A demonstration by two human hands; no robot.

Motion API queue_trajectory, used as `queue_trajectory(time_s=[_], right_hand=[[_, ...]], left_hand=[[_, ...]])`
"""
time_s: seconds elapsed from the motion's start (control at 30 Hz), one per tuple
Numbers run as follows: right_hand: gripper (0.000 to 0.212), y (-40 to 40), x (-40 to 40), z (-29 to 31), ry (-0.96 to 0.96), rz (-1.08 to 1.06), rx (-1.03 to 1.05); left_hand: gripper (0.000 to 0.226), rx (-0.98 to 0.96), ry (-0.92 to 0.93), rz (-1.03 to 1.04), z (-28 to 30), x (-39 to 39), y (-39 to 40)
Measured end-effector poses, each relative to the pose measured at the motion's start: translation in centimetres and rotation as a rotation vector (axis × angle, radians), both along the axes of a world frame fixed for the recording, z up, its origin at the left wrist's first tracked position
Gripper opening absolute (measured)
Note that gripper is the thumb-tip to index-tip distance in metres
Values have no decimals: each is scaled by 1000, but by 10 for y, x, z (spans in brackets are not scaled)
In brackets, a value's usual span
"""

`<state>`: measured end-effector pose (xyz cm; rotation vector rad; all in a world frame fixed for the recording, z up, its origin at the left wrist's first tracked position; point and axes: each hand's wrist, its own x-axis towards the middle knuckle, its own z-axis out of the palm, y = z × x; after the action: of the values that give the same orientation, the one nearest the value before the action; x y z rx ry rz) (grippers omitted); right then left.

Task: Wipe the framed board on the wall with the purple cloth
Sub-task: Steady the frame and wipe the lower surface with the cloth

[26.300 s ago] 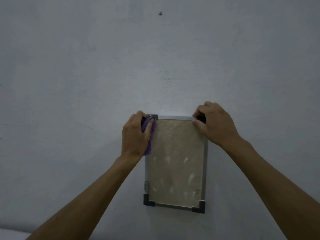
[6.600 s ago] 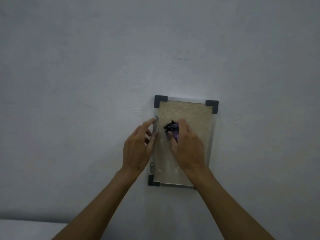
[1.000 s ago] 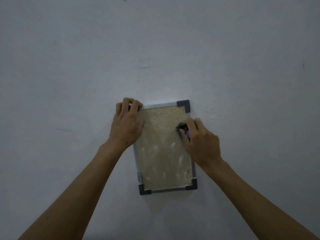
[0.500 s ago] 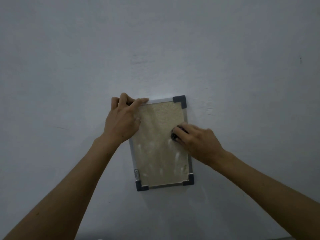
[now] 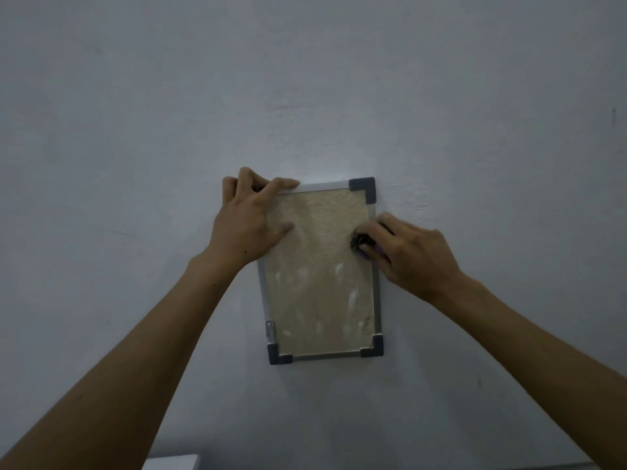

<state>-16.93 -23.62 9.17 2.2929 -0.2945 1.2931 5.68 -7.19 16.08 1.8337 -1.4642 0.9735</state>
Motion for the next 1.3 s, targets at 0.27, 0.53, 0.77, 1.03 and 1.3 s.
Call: queue_trajectory(time_s=[0.27,0.53,0.77,1.03,1.3], right_hand=[[26,-1,2,-22,9,-39,-13],[26,14,7,-36,-63,-85,45],[22,27,24,-55,-131,-104,78],[24,41,40,-62,-199,-96,189],[24,48,51,-66,-287,-98,248]], left_hand=[[64,-18,10,-12,-3,-1,-1],[64,-32,18,-10,-5,-3,-2],[63,-43,22,-6,-6,-5,-2],[63,-45,25,-5,-6,-6,-1],[64,-46,25,-14,-7,-6,-1]])
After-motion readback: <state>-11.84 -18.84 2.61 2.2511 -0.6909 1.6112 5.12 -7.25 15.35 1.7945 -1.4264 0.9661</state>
